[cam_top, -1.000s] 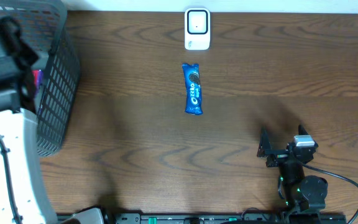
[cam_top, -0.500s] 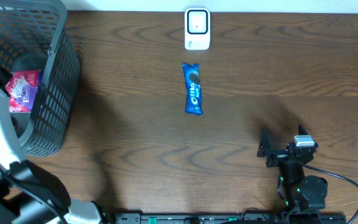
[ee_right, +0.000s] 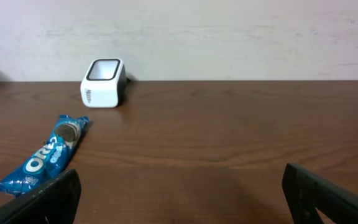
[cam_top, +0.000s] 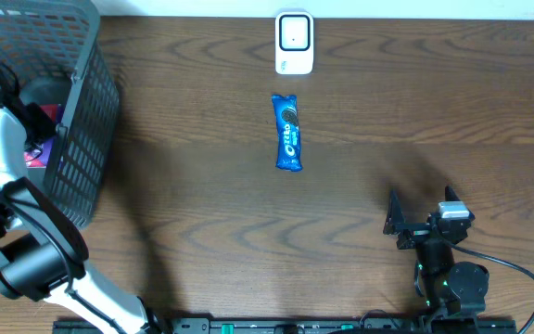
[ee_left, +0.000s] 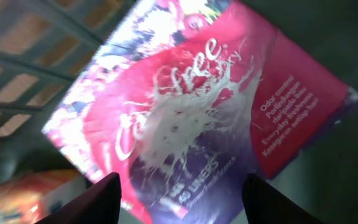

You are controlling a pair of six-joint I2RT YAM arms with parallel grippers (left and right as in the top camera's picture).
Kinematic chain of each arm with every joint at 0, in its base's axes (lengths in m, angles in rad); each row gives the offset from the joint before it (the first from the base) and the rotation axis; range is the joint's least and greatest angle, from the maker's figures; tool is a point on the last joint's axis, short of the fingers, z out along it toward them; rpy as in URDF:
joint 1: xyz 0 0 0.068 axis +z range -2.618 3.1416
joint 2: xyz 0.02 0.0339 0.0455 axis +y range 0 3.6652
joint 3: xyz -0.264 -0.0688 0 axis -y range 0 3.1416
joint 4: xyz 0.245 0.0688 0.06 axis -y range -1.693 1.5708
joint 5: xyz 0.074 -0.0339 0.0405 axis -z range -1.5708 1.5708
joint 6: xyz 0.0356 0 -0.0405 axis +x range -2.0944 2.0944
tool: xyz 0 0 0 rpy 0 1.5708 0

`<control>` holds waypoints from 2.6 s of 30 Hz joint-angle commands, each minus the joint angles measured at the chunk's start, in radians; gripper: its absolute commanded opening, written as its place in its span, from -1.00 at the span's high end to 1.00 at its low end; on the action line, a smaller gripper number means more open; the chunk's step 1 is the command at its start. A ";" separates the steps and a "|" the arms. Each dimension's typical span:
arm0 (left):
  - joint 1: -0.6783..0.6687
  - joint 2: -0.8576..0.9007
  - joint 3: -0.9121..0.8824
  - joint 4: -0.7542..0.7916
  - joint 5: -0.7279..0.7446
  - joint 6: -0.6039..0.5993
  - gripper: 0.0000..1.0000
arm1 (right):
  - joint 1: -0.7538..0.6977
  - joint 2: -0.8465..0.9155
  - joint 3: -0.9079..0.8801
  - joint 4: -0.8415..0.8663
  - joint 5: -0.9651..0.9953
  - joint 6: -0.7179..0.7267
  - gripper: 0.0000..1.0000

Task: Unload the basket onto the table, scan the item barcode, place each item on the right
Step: 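Reach into the basket and grasp the pink-purple bag with left gripper, then carry the pink-purple bag to the scanner with the left gripper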

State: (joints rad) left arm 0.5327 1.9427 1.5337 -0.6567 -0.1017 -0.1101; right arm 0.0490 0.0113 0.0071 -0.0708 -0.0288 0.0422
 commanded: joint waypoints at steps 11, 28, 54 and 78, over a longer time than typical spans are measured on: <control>-0.107 0.044 0.008 0.071 -0.005 0.136 -0.36 | -0.009 -0.005 -0.002 -0.004 0.001 0.013 -0.98; -0.073 0.151 -0.008 0.070 -0.121 0.137 -0.37 | -0.009 -0.005 -0.002 -0.004 0.001 0.013 -0.99; -0.026 0.093 -0.087 0.014 -0.120 0.132 0.86 | -0.009 -0.005 -0.002 -0.004 0.001 0.013 -0.99; -0.211 -0.727 -0.060 0.392 0.463 -0.425 0.86 | -0.009 -0.005 -0.002 -0.004 0.001 0.013 -0.99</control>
State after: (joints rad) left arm 0.4099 1.2442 1.4593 -0.2916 0.2420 -0.3767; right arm 0.0490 0.0113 0.0071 -0.0708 -0.0288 0.0422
